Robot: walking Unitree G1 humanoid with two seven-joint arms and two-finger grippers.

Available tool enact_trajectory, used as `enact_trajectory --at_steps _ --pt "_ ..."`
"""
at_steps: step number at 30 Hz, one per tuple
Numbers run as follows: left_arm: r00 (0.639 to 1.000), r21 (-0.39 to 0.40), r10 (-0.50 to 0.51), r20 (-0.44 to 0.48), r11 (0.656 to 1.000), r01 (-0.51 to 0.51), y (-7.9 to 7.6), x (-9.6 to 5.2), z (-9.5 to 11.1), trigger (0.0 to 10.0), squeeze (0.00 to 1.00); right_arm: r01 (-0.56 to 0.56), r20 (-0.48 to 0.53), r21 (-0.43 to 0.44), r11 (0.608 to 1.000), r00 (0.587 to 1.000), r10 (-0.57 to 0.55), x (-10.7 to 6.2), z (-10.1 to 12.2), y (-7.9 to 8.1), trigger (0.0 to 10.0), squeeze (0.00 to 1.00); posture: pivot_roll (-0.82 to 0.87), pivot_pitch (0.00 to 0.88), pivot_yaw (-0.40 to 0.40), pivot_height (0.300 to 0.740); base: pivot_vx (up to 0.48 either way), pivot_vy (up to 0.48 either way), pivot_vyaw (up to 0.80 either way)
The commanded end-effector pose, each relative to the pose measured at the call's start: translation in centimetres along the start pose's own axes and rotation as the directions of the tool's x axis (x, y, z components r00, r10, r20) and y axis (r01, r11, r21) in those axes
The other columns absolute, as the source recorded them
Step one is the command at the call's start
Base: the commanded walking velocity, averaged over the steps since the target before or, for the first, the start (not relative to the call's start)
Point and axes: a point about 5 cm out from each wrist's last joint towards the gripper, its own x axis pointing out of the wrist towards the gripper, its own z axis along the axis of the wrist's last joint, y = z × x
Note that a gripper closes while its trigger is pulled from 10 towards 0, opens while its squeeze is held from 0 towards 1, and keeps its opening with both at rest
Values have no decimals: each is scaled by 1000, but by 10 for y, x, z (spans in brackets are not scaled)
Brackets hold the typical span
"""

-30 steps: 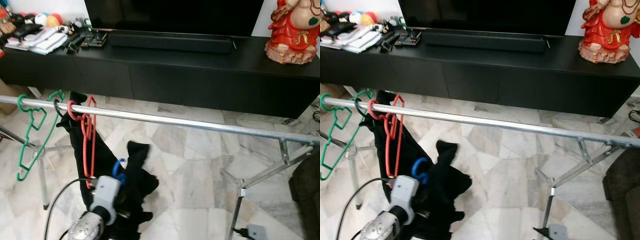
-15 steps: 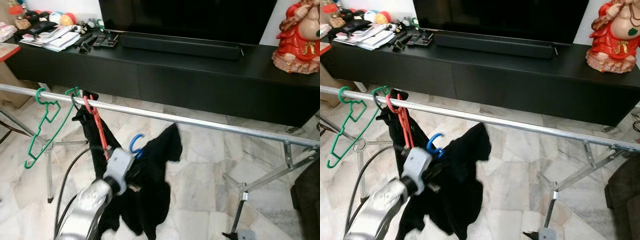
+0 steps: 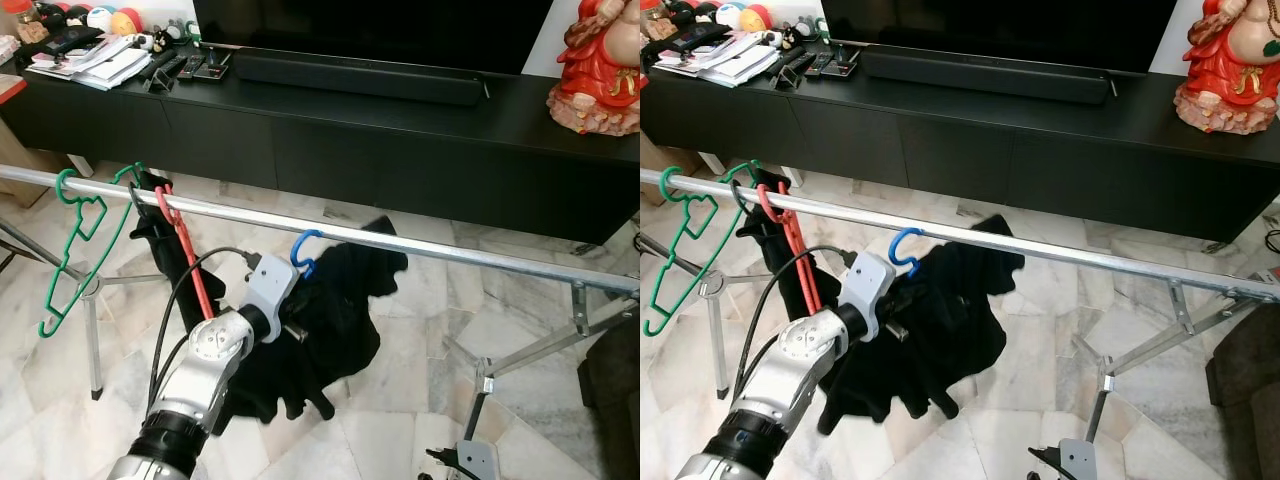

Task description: Hang hanger

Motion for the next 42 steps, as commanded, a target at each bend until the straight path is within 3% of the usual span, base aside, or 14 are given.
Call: enact_trajectory --at_steps 1,16,22,25,33,34,35,42 --pt "1000 18 11 29 1000 -11 2 1 4 10000 0 8 -36 3 1000 999 -8 -1 -9 -2 10000 0 -76 207 -18 740 0 0 0" --pt "974 -62 222 40 974 -219 21 8 1 10000 0 10 -36 -2 1000 999 -10 -1 -7 -4 10000 0 -80 207 -23 740 0 0 0" --pt "961 -46 274 -17 960 -275 28 10 -4 10000 0 7 -38 -4 1000 999 -7 -1 -7 -4 10000 0 -80 208 -22 740 0 0 0" --pt "943 -35 320 -88 946 -324 31 11 -12 10000 0 6 -40 -5 1000 999 -6 -1 -7 -4 10000 0 -80 208 -20 740 0 0 0" --pt "940 -16 304 -153 951 -310 24 7 -28 10000 0 6 -43 -3 1000 999 -6 -1 -8 -3 10000 0 -80 213 -15 740 0 0 0" --pt "940 -15 305 -151 950 -311 23 6 -29 10000 682 5 -44 -2 1000 999 -5 -1 -9 -3 10000 0 -78 214 -14 740 0 0 0" --pt "941 -17 304 -149 951 -309 22 6 -30 10000 1000 4 -44 -2 1000 999 -4 -1 -9 -3 10000 0 -77 214 -13 740 0 0 0" --pt "937 -45 336 -92 939 -341 20 -2 -28 10000 1000 2 -45 2 1000 999 -2 -1 -10 -2 10000 0 -82 216 -7 740 0 0 0"
